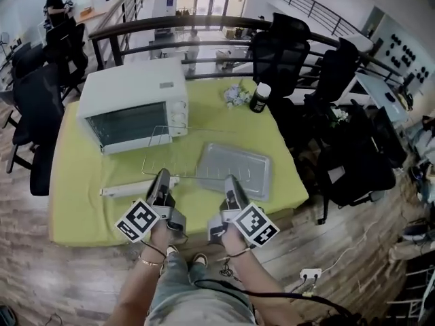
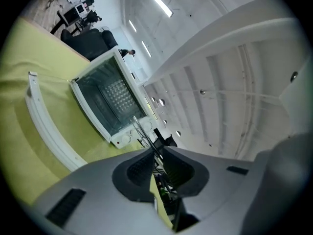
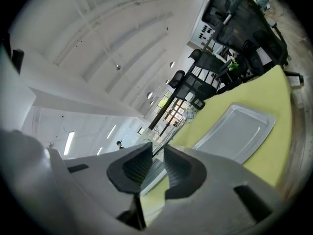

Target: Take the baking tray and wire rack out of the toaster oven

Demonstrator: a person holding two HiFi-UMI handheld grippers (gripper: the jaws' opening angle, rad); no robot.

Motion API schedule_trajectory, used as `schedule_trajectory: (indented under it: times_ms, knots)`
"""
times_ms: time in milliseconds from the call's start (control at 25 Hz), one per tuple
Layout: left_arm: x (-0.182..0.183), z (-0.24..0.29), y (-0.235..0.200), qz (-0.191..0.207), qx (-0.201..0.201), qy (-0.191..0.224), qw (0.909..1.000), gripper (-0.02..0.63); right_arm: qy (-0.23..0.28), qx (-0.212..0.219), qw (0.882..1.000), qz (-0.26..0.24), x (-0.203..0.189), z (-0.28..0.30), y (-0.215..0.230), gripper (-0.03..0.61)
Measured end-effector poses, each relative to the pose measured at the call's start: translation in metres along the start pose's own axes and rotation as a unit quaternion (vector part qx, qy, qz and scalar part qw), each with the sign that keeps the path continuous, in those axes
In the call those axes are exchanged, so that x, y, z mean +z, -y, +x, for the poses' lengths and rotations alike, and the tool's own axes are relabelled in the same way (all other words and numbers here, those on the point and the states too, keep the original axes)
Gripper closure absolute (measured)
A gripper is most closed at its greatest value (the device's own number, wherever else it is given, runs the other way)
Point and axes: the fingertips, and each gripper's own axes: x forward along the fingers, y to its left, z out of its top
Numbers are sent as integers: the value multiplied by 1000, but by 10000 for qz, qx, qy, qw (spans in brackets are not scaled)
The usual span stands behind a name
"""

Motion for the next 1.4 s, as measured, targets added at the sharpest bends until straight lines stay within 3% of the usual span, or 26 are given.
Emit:
schedule_trajectory:
  times_ms: [240, 560, 1400]
  knots:
    - [-43, 35, 19, -21, -259, -446, 9987, 568, 382, -377, 9986, -30, 37, -18, 35, 509]
    - [-80, 64, 24, -49, -336, -841, 9959, 566, 595, -688, 9959, -24, 60, -26, 69, 508]
    - [-162, 114, -30, -151, 86, -1621, 9866, 565, 430, -1478, 9876, 306, 54, -13, 172, 505]
